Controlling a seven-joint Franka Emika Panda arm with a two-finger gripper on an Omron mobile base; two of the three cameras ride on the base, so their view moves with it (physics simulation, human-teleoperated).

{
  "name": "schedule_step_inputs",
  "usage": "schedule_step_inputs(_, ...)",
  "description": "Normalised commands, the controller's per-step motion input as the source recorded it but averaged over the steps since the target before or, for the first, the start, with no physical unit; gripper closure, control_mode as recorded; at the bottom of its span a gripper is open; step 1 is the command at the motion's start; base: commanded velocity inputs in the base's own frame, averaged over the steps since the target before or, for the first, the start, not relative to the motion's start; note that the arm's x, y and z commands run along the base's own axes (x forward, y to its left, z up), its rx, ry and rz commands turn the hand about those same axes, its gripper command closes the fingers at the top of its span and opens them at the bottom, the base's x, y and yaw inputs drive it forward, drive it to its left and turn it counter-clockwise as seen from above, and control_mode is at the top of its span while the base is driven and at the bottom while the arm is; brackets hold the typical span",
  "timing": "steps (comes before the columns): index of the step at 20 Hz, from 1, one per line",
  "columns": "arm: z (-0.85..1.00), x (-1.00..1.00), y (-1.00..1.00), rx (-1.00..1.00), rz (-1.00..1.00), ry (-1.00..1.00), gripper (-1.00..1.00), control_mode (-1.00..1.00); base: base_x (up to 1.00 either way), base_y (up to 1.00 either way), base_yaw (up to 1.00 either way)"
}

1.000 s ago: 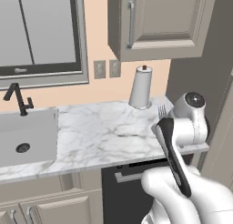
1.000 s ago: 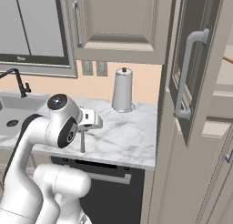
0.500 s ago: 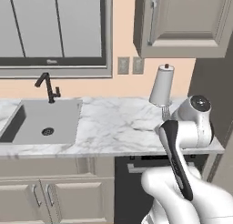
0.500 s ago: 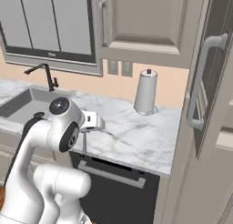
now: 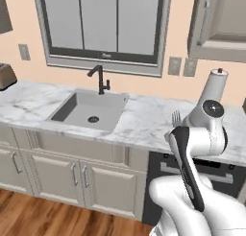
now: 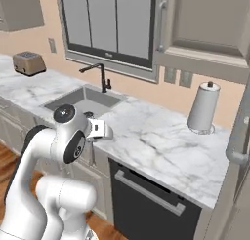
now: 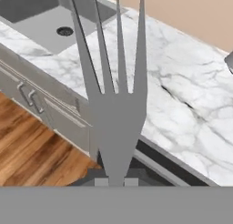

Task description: Organize the utensils by type. Pick up the wooden spoons from the counter and place them in the open cabinet. Then pick up the metallic utensils from the counter and place them in the open drawer.

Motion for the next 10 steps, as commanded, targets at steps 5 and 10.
schedule_step_inputs(5, 0.0, 0.0, 0.0, 0.0, 0.0, 0.0, 1.0, 1.0, -0.06, 0.0, 0.48)
schedule_step_inputs(10, 0.0, 0.0, 0.0, 0.0, 0.0, 0.0, 1.0, 1.0, 0.0, 0.0, 0.49)
